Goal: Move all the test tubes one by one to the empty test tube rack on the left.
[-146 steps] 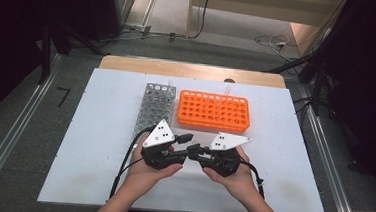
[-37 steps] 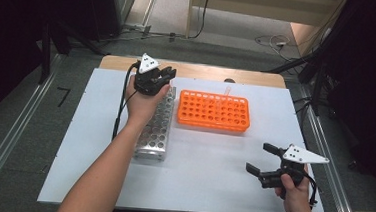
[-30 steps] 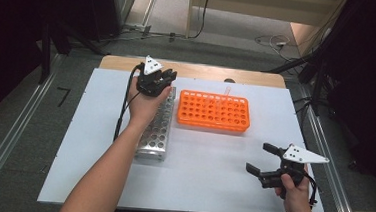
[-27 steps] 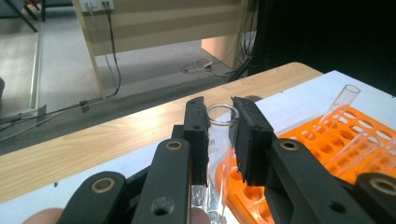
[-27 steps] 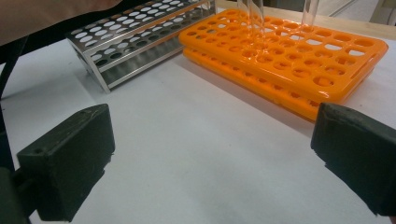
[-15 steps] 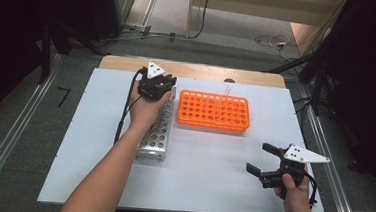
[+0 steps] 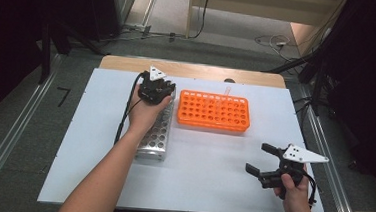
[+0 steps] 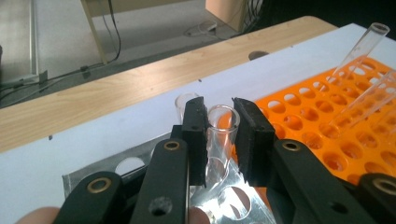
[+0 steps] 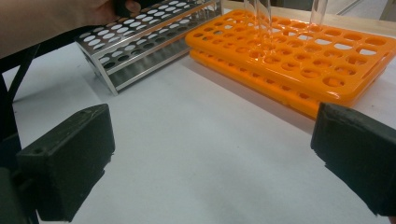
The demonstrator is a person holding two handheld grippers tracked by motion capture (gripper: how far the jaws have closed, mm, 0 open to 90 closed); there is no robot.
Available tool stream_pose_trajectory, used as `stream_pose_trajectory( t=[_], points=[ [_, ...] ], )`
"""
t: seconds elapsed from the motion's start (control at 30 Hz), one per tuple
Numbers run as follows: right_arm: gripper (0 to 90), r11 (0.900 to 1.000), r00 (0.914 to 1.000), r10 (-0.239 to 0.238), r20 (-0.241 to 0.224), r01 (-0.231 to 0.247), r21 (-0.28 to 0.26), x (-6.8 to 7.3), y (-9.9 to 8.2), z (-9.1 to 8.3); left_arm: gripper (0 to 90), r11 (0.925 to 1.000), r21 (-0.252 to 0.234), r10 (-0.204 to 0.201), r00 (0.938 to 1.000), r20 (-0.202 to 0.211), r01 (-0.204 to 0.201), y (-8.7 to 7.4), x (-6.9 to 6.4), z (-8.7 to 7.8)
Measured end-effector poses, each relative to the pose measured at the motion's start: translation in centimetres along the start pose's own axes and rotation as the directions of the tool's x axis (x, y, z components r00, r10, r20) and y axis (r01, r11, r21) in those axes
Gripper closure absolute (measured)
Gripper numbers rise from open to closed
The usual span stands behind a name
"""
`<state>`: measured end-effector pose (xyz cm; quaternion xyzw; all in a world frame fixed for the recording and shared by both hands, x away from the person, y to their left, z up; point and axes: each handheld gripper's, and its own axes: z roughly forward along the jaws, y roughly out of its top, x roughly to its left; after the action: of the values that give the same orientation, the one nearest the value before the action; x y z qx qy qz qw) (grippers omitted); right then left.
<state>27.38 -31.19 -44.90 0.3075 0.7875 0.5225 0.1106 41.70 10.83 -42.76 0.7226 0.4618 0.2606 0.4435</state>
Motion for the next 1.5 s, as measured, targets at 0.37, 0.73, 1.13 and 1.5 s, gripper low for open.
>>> stream_pose_trajectory(
  t=[0.37,0.73,1.13,1.5],
  points=[
    [0.0,1.0000,1.0000,-0.004,-0.004,0.004,0.009,0.1,0.0,0.3,42.1,0.9977,-0.005,-0.066,0.9953,0.070,0.067,0.2,0.3,-1.6],
    [0.0,0.9998,1.0000,-0.005,0.002,0.005,0.020,0.2,0.1,0.6,1.4,0.9942,-0.023,-0.100,0.9830,0.154,0.105,-0.8,-0.3,-4.6],
    [0.3,0.9997,0.9997,0.022,-0.008,-0.022,0.014,0.4,0.9,1.1,0.0,0.9950,-0.071,-0.054,0.9760,0.211,0.071,-2.2,-1.9,-8.2],
    [1.2,0.9997,0.9998,-0.009,-0.019,0.009,0.023,0.6,2.9,3.2,0.0,0.9940,-0.097,-0.028,0.9730,0.229,0.051,-3.6,-3.3,-10.6]
  ],
)
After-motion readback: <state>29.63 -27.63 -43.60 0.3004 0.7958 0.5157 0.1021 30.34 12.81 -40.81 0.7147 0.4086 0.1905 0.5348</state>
